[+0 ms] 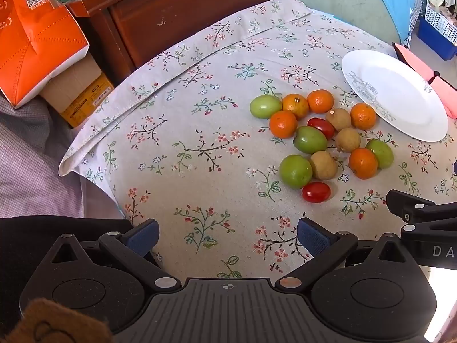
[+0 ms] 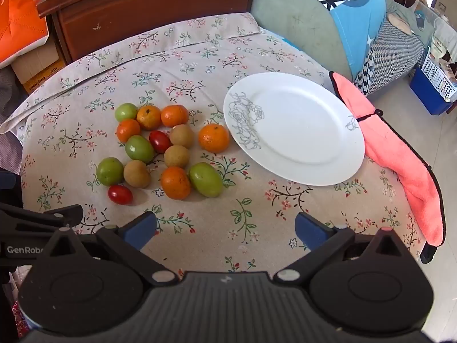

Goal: Organize fruits

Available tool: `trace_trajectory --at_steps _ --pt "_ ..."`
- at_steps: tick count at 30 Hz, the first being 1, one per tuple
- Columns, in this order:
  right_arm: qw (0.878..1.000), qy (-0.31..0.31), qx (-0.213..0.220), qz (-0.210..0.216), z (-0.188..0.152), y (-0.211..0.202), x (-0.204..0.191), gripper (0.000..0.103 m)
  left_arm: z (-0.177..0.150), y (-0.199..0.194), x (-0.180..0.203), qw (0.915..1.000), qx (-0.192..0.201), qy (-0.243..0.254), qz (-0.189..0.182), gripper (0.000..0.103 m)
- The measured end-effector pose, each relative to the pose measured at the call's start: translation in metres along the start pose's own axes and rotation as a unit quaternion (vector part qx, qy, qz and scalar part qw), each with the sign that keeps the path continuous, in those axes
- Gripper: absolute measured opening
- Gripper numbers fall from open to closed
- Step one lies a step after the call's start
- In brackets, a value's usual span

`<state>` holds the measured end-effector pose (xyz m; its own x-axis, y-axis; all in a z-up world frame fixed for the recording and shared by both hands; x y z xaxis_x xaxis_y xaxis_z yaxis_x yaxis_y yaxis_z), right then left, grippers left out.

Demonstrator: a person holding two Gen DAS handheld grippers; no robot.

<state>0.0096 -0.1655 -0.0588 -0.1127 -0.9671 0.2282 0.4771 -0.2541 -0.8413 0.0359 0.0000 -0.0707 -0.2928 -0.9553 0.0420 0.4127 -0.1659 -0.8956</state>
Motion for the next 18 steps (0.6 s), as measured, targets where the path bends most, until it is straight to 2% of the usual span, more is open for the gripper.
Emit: trace_trajectory --at_steps 9,11,18 --pt "1.000 -0.006 0.013 -0.006 0.0024 -0.0031 -0.0006 0.102 -0.0054 -0.0075 0.0064 0.9998 0.017 0.010 0.004 0.103" --pt "1.000 -0.006 0.010 -0.006 0.0023 0.0018 0.0020 0.102 -0.0020 -0.0011 -0.0005 1.0000 0.003 0.001 -0.001 0.103" --pt "1.000 -0.009 0.010 -0.014 0.0011 -0.0035 0.0011 0.102 -0.0033 -0.0013 -0.0013 1.0000 0.003 -0.002 -0.006 0.103"
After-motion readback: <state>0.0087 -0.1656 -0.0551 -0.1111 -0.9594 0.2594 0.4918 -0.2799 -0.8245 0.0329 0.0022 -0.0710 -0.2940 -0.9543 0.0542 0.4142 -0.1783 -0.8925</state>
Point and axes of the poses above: each gripper's, at about its wrist camera, not at the fingertips, and y roughly the way its jaws point, x to its right, z to its top, the point moved 8 cm from there along y, roughly the way its jaws point, and after that the axes turned 10 degrees about -z, right-handed, at the moved point
